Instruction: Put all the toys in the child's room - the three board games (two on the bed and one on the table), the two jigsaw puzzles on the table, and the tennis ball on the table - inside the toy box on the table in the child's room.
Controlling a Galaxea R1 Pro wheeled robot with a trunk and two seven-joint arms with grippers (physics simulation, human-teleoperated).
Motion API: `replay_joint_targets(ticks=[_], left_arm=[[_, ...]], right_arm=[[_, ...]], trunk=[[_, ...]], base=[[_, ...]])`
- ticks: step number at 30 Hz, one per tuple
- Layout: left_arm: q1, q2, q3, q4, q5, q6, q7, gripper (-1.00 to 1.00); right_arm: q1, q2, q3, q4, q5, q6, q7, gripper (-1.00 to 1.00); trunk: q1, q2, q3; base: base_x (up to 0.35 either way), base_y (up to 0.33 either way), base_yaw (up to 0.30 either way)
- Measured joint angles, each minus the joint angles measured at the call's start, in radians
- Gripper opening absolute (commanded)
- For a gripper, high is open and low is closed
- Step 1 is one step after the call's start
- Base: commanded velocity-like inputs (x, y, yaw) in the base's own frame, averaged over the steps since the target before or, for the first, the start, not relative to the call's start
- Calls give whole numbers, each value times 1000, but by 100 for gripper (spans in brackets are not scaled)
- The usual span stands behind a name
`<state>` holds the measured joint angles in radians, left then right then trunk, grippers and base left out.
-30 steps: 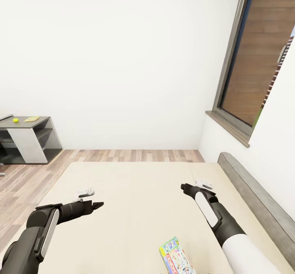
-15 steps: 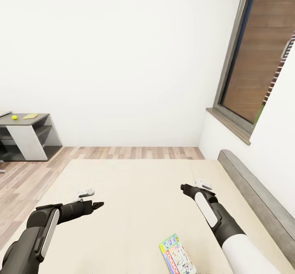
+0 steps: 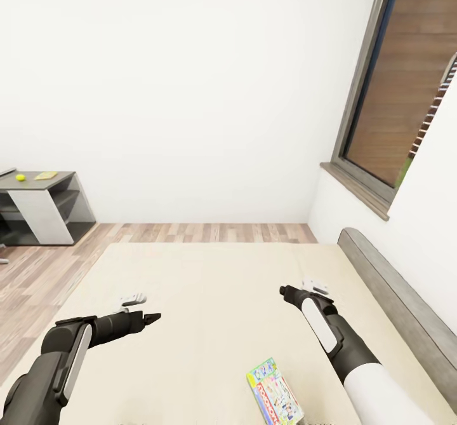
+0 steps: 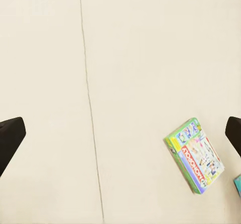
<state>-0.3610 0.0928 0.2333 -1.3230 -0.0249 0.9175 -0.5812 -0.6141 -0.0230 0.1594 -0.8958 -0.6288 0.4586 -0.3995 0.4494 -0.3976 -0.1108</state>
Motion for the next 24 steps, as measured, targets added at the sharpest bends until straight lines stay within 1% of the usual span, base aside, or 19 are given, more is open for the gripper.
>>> replay_joint_targets(ticks=[24], left_arm=[[0, -1, 0, 0, 1, 0, -1, 100]], right_arm=[[0, 0, 1, 0, 0, 0, -1, 100]], trunk=[[0, 0, -39]], base=[[0, 0, 0]])
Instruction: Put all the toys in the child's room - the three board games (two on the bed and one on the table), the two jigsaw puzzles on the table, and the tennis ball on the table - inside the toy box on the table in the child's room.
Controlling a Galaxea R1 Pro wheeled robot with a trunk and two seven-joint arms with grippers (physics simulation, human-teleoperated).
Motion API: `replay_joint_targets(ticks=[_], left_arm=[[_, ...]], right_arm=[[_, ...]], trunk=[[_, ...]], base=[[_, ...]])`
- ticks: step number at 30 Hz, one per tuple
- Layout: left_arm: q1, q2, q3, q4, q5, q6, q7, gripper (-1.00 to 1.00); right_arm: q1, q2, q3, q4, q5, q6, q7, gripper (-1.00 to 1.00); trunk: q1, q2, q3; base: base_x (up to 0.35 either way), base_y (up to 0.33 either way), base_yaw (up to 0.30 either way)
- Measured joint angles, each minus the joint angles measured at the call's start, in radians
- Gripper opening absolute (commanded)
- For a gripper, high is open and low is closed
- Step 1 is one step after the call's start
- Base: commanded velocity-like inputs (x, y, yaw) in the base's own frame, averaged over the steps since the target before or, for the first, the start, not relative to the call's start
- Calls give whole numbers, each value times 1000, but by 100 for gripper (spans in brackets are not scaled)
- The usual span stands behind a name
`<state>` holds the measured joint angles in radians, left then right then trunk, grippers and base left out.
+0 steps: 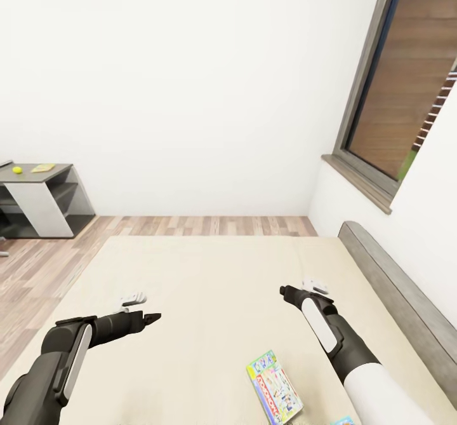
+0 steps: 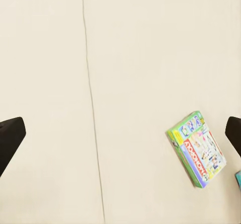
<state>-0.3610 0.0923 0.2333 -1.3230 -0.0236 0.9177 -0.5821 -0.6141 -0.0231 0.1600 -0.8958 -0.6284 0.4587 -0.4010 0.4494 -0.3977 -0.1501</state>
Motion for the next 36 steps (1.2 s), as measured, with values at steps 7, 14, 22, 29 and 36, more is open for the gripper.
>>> replay_joint_targets(ticks=[7, 14, 22, 29, 36], left_arm=[[0, 0, 1, 0, 0, 0, -1, 100], [0, -1, 1, 0, 1, 0, 0, 100], [0, -1, -17, 1, 2, 0, -1, 100], [0, 0, -31, 1, 3, 0, 0, 100], [0, 0, -33, 2, 3, 0, 1, 100]], right_arm=[[0, 0, 1, 0, 0, 0, 0, 100], [0, -1, 3, -1, 1, 4, 0, 100], [0, -2, 4, -2, 3, 23, 0, 100], [0, -3, 3, -1, 3, 28, 1, 100], [0, -3, 3, -1, 3, 29, 1, 100]], trunk=[[0, 0, -11], [0, 0, -23], [0, 0, -36], [0, 0, -47], [0, 0, -59]], base=[[0, 0, 0], [0, 0, 0], [0, 0, 0], [0, 0, 0], [0, 0, 0]])
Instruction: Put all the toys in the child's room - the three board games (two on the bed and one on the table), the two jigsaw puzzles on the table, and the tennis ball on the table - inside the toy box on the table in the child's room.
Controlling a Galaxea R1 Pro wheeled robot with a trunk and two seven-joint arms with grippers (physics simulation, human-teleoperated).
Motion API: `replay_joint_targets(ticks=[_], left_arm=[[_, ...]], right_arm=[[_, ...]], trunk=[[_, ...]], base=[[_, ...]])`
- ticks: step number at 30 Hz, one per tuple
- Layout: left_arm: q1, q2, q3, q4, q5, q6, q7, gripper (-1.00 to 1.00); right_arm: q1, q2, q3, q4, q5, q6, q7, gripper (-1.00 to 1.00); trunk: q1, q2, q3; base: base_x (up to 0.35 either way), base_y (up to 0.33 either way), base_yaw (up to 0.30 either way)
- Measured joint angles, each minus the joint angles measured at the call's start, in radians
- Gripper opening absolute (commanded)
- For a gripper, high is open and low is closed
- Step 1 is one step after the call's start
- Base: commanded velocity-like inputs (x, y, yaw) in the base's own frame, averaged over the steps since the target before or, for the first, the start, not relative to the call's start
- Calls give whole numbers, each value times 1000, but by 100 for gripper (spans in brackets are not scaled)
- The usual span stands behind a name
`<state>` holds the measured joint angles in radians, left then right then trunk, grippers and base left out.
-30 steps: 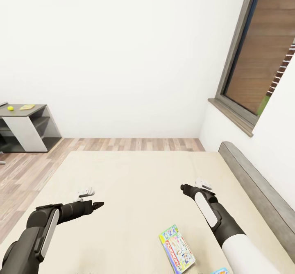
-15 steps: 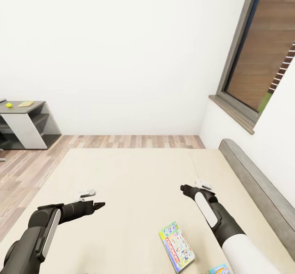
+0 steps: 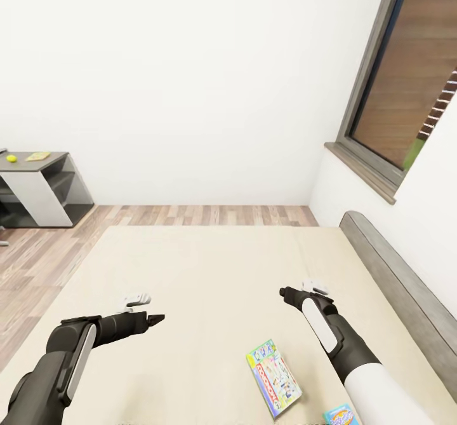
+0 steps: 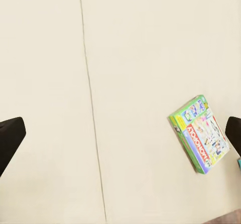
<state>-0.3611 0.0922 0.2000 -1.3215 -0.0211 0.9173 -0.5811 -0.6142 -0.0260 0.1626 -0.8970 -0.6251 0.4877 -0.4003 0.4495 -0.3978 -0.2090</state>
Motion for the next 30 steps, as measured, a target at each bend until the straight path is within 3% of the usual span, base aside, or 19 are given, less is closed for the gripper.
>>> replay_joint_targets(ticks=[30], left_arm=[[0, 0, 0, 1, -5, -1, 0, 100]], right_arm=[[0, -1, 0, -3, 0, 3, 0, 100]], trunk=[[0, 0, -49]], base=[[0, 0, 0]])
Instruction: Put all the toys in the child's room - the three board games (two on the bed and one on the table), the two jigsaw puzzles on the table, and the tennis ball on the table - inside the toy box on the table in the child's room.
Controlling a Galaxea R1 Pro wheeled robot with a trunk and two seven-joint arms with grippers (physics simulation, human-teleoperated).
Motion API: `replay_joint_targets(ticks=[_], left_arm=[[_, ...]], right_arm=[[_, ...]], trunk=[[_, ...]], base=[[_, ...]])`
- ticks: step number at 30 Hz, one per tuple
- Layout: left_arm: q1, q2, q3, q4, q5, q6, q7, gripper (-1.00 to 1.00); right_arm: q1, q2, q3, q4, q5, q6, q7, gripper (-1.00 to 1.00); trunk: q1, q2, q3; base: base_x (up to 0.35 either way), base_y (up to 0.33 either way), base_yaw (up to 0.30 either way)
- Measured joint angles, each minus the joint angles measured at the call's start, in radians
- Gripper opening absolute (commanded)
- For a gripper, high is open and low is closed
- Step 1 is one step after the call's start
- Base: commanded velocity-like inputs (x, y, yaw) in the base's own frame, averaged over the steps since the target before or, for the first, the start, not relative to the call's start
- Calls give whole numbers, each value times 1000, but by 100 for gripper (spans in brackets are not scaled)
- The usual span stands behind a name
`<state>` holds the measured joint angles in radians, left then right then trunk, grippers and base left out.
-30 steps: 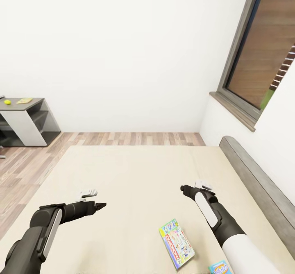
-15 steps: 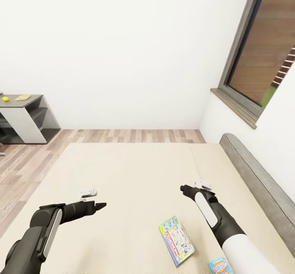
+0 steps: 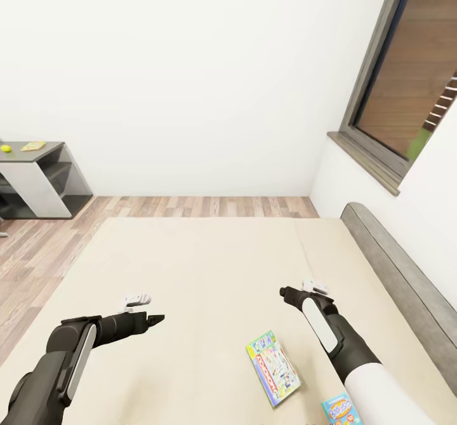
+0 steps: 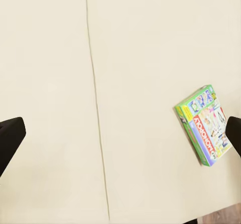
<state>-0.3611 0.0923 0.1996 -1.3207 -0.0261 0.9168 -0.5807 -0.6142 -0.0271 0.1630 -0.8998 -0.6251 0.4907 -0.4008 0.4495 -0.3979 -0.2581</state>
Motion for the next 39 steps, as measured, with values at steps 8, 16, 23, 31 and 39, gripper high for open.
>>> replay_joint_targets(ticks=[8, 16, 23, 31, 39], left_arm=[[0, 0, 0, 1, -1, -1, 3, 100], [0, 0, 0, 1, 0, -1, 3, 100], [0, 3, 0, 1, 4, 0, 0, 100], [0, 2, -1, 1, 6, 0, -1, 100], [0, 0, -1, 1, 5, 1, -1, 100]], right_arm=[[0, 0, 0, -1, 0, 0, 0, 100], [0, 1, 1, -2, 0, 0, 0, 100], [0, 3, 1, -1, 0, 0, 0, 100], [0, 0, 0, 0, 0, 0, 0, 100], [0, -1, -2, 2, 0, 0, 0, 100]], trunk=[[0, 0, -13], [0, 0, -26], [0, 0, -38], [0, 0, -51], [0, 0, -64]], base=[[0, 0, 0], [0, 0, 0], [0, 0, 0], [0, 0, 0], [0, 0, 0]])
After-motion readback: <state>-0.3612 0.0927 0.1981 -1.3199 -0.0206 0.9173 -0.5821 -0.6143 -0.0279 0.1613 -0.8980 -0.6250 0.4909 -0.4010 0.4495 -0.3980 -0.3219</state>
